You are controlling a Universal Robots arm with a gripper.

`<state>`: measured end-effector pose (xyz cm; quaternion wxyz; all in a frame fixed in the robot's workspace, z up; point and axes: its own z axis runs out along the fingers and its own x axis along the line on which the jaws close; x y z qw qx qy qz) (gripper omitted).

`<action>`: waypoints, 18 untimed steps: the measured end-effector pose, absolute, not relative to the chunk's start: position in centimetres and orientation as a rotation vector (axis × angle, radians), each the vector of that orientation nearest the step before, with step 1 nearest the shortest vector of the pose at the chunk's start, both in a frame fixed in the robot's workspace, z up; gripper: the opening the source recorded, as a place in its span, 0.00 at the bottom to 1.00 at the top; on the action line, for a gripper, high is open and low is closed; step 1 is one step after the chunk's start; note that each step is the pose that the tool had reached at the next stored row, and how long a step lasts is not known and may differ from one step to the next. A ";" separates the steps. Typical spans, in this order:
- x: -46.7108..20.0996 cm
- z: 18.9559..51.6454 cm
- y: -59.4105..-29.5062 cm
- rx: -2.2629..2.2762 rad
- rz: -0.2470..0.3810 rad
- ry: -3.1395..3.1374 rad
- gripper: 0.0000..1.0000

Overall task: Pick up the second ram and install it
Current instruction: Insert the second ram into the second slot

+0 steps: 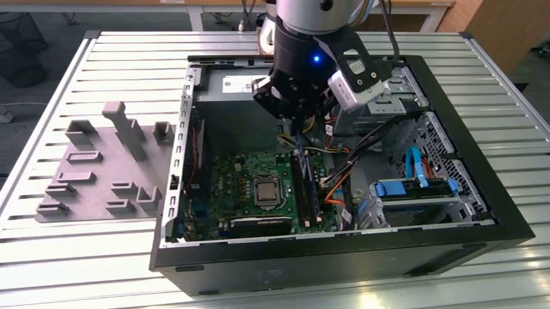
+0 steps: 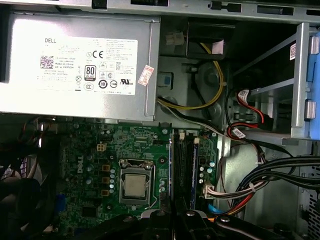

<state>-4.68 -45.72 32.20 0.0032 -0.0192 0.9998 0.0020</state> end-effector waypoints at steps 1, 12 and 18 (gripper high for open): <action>-4.7 32.1 -45.7 -0.060 0.006 3.135 0.14; -4.7 32.1 -45.7 -0.060 0.006 3.135 0.14; -4.8 31.7 -45.7 -0.060 0.006 3.135 0.14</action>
